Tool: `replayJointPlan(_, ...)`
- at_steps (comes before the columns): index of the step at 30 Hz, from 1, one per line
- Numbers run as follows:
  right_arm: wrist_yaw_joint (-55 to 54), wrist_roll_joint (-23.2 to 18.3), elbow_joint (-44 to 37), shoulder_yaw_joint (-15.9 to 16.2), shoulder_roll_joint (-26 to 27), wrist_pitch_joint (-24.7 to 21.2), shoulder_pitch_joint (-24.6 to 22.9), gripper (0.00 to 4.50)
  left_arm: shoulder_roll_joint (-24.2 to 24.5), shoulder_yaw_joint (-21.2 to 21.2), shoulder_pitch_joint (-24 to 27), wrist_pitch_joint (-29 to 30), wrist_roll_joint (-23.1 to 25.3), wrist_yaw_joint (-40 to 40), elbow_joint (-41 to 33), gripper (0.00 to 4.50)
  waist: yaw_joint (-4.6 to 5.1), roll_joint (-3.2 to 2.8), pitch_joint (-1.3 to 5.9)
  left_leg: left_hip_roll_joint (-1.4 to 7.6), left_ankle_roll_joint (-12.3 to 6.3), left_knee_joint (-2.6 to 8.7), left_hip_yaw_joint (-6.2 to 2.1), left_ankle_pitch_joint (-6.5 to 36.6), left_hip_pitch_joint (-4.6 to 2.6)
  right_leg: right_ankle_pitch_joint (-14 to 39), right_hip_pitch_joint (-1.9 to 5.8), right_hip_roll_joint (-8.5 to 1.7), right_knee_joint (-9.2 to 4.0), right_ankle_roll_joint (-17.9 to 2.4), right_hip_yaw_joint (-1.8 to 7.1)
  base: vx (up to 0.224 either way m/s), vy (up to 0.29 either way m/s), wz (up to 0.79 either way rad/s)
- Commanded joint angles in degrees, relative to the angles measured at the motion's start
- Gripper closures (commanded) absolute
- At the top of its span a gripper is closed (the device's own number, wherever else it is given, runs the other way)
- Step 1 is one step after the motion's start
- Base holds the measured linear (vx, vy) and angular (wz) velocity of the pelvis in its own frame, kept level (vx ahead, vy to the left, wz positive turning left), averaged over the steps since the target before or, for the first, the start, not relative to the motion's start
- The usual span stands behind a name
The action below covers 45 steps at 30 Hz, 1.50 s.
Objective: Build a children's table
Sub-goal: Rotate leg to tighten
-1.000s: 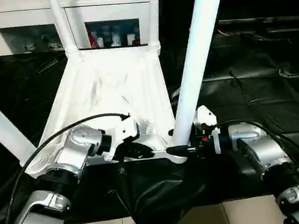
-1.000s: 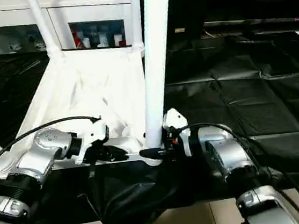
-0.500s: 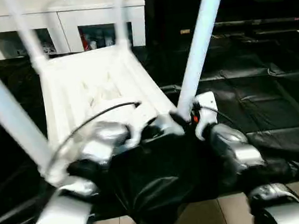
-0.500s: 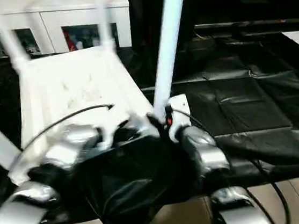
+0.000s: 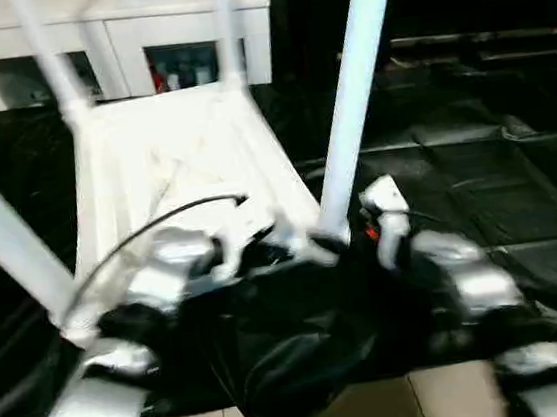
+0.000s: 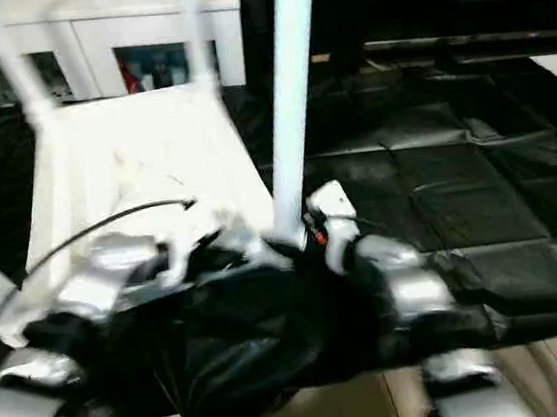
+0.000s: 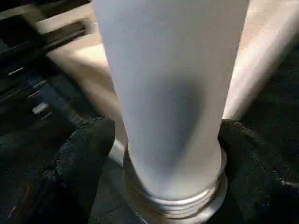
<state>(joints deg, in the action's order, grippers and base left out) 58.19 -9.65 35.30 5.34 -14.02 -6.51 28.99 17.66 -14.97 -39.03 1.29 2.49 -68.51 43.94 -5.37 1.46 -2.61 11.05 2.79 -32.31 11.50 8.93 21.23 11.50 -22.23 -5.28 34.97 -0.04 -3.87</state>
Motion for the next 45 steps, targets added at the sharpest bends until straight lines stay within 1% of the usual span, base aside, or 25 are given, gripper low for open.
replayJointPlan(1,11.26,-0.91,-4.8,6.17,-1.45,-1.23,-0.88,0.74,-0.53,-2.96,1.05,0.33,-2.33,-6.97,-3.14,4.5,-0.38,0.34,3.33,2.86,-3.71,3.19,-0.91,12.4,-0.83,6.33,2.22,-3.31,-3.78,-13.93,2.49,0.0,0.0,0.0)
replayJointPlan(4,14.5,-0.87,-5.54,6.83,-3.23,-2.14,-0.88,0.74,1.07,-3.09,1.39,0.31,-2.16,-9.13,-3.62,4.5,-0.73,0.22,3.22,2.95,-3.57,3.23,-0.8,12.95,-0.93,7.07,1.93,-3.49,-3.87,-14.22,2.63,0.0,0.0,0.0)
replayJointPlan(7,15.57,-0.69,-5.49,6.8,-3.51,-2.52,-0.61,0.74,1.73,-2.86,1.67,0.33,-2.29,-10.33,-3.87,4.5,-0.91,0.23,3.09,2.95,-1.56,3.54,-1.0,15.12,-0.98,11.51,1.9,-3.69,-4.17,-13.44,2.67,0.0,0.0,0.0)
replayJointPlan(8,15.57,-0.81,-5.34,6.83,-3.5,-2.67,-0.41,0.89,1.83,-2.71,1.71,0.26,-2.28,-10.53,-3.89,4.5,-0.87,0.26,3.08,2.96,-1.26,3.59,-1.03,15.39,-1.02,11.87,1.86,-3.7,-4.21,-13.34,2.69,0.0,0.0,0.0)
replayJointPlan(9,15.61,-0.94,-5.36,6.91,-3.46,-2.9,-0.34,0.89,1.88,-2.63,1.74,0.27,-2.27,-10.64,-3.9,4.5,-0.86,0.34,3.1,2.91,-0.85,3.6,-1.05,15.58,-1.05,12.09,1.85,-3.69,-4.24,-13.14,2.71,0.0,0.0,0.0)
replayJointPlan(11,15.75,-1.1,-5.58,7.09,-3.48,-3.28,-0.34,1.02,2.02,-2.58,1.82,0.37,-2.28,-10.6,-4.07,4.5,-0.88,0.36,3.18,2.91,-0.89,3.56,-1.04,15.04,-1.08,11.32,1.88,-3.68,-4.14,-13.19,2.73,0.0,0.0,0.0)
replayJointPlan(15,16.1,-1.49,-6.57,7.63,-3.21,-4.26,-0.94,1.42,2.03,-2.12,1.9,0.25,-2.37,-9.61,-4.16,4.5,-1.03,0.38,3.44,2.79,-1.97,3.22,-0.91,11.84,-0.93,6.12,2.07,-3.5,-3.57,-14.04,2.65,0.0,0.0,0.0)
replayJointPlan(18,15.06,-1.09,-6.28,7.21,-2.59,-4.18,-1.78,1.59,1.31,-1.46,1.55,-0.17,-2.14,-7.61,-3.35,4.5,-1.1,0.34,3.44,2.74,-2.43,3.11,-0.85,11.24,-0.89,5.26,2.07,-3.5,-3.54,-14.4,2.59,0.0,0.0,0.0)
replayJointPlan(20,13.25,-0.91,-6.13,6.73,-2.05,-3.91,-2.3,1.81,0.63,-0.88,1.22,-0.31,-2.13,-5.95,-2.72,4.5,-1.17,0.32,3.34,2.79,-2.1,3.2,-0.88,12.13,-0.94,6.72,1.98,-3.57,-3.7,-14.19,2.6,0.0,0.0,0.0)
replayJointPlan(23,10.22,-0.5,-5.51,5.87,-1.17,-3.2,-2.68,1.96,-0.28,-0.14,0.75,-0.27,-1.96,-3.19,-2.0,4.5,-1.01,0.39,3.0,2.8,-0.68,3.6,-1.07,15.72,-1.08,13.0,1.83,-3.77,-4.4,-12.7,2.67,0.0,0.0,0.0)
replayJointPlan(25,6.77,-0.01,-4.66,4.95,-0.2,-2.78,-2.78,2.05,-1.01,0.29,0.38,0.03,-1.7,-1.0,-1.48,4.5,-0.73,0.37,2.72,2.8,0.75,3.89,-1.34,19.14,-1.43,19.32,1.46,-3.97,-5.11,-11.0,2.82,0.0,0.0,0.0)
replayJointPlan(26,0.79,0.62,-3.17,3.31,1.77,-2.3,-2.81,2.09,-2.2,0.94,-0.35,0.95,-1.12,2.96,-0.48,4.5,-0.62,0.46,2.73,2.79,1.03,3.93,-1.44,19.47,-1.33,20.37,1.56,-4.01,-5.14,-10.5,2.8,0.0,0.0,0.0)
replayJointPlan(27,-1.78,0.78,-2.45,2.52,2.68,-2.07,-2.81,2.09,-2.82,1.23,-0.73,1.47,-0.83,4.9,0.06,4.5,-0.44,0.43,2.62,2.77,1.32,4.02,-1.45,20.05,-1.33,21.51,1.38,-4.0,-5.29,-10.13,2.87,0.0,0.0,0.0)
replayJointPlan(28,-1.78,0.78,-2.45,2.52,2.68,-2.07,-2.81,2.09,-2.82,1.23,-0.73,1.47,-0.83,4.9,0.06,4.5,-0.24,0.62,2.69,2.71,1.81,4.06,-1.66,20.77,-1.49,23.63,1.28,-4.14,-5.48,-9.35,2.82,0.0,0.0,0.0)
replayJointPlan(29,-8.03,1.16,-0.66,0.72,4.79,-1.79,-2.6,2.16,-4.35,2.08,-1.6,1.91,-0.53,9.21,1.22,4.5,-0.02,0.61,2.76,2.72,1.95,4.07,-1.73,20.8,-1.45,23.45,1.31,-4.11,-5.49,-9.22,2.84,0.0,0.0,0.0)
replayJointPlan(30,-11.77,1.38,0.3,-0.25,6.1,-1.74,-2.39,2.18,-5.42,2.44,-2.15,2.31,-0.35,11.64,1.8,4.5,0.34,0.82,2.68,2.73,1.98,4.15,-1.72,20.89,-1.37,22.86,1.16,-4.0,-5.53,-9.32,2.87,0.0,0.0,0.0)
replayJointPlan(32,-20.59,1.33,2.4,-2.8,9.3,-2.33,-1.6,2.23,-7.7,2.97,-3.34,2.7,0.53,17.34,3.11,4.5,0.7,0.71,2.67,2.54,2.18,4.06,-1.7,21.14,-1.58,23.98,0.96,-4.05,-5.68,-9.12,2.89,0.0,0.0,0.0)
replayJointPlan(34,-27.88,1.64,4.63,-4.24,12.2,-2.3,-0.33,2.25,-10.21,3.61,-4.53,3.5,0.87,22.23,4.46,4.5,1.09,0.6,2.64,2.45,2.31,4.17,-1.81,20.69,-1.15,24.1,1.14,-3.91,-5.74,-8.37,2.79,0.0,0.0,0.0)
replayJointPlan(35,-30.09,1.85,5.41,-4.5,13.19,-2.29,0.18,2.25,-11.08,3.79,-4.92,3.74,0.93,23.67,4.88,4.5,1.06,0.63,2.75,2.33,2.1,4.01,-1.72,21.32,-1.53,24.7,1.0,-3.91,-5.96,-8.09,2.8,0.0,0.0,0.0)
replayJointPlan(36,-31.41,2.17,6.21,-4.31,14.3,-1.8,0.76,2.25,-11.65,3.88,-5.19,3.85,0.98,24.59,5.21,4.5,1.1,0.47,2.74,2.4,2.0,3.99,-1.75,21.34,-1.56,24.34,0.92,-4.0,-5.97,-8.23,2.87,0.0,0.0,0.0)
replayJointPlan(37,-32.21,2.63,6.75,-4.31,15.12,-1.34,1.12,2.25,-12.32,3.82,-5.42,3.85,1.01,25.23,5.47,4.5,1.27,0.56,2.72,2.28,1.6,4.02,-1.73,21.01,-1.29,23.65,1.08,-3.83,-5.97,-8.26,2.83,0.0,0.0,0.0)
replayJointPlan(39,-31.81,3.37,7.13,-3.63,15.84,-0.39,1.41,2.25,-12.89,3.61,-5.56,3.67,1.1,25.34,5.62,4.5,1.22,0.55,2.86,2.33,1.09,3.93,-1.61,20.38,-1.33,21.36,1.05,-3.76,-5.84,-8.53,2.91,0.0,0.0,0.0)
replayJointPlan(41,-27.83,3.54,6.49,-2.48,16.71,1.77,1.46,1.82,-13.44,2.87,-5.3,2.92,1.4,23.52,5.32,4.5,1.12,0.61,2.96,2.32,0.1,3.89,-1.49,18.3,-0.93,17.07,1.47,-3.62,-5.35,-9.4,2.88,0.0,0.0,0.0)
replayJointPlan(44,-23.43,1.9,5.26,-2.42,16.02,1.03,1.43,1.61,-12.5,2.13,-4.36,1.65,1.27,20.17,4.17,4.5,0.99,0.55,2.98,2.25,-1.05,3.77,-1.33,17.67,-0.97,15.47,1.63,-3.65,-5.29,-10.13,2.88,0.0,0.0,0.0)
replayJointPlan(45,-21.03,2.2,4.75,-1.34,14.61,1.45,1.46,1.49,-11.71,1.82,-3.84,1.8,0.99,18.09,3.52,4.5,1.05,0.58,2.95,2.29,-1.21,3.83,-1.41,17.23,-0.79,15.68,1.77,-3.67,-5.23,-10.11,2.82,0.0,0.0,0.0)
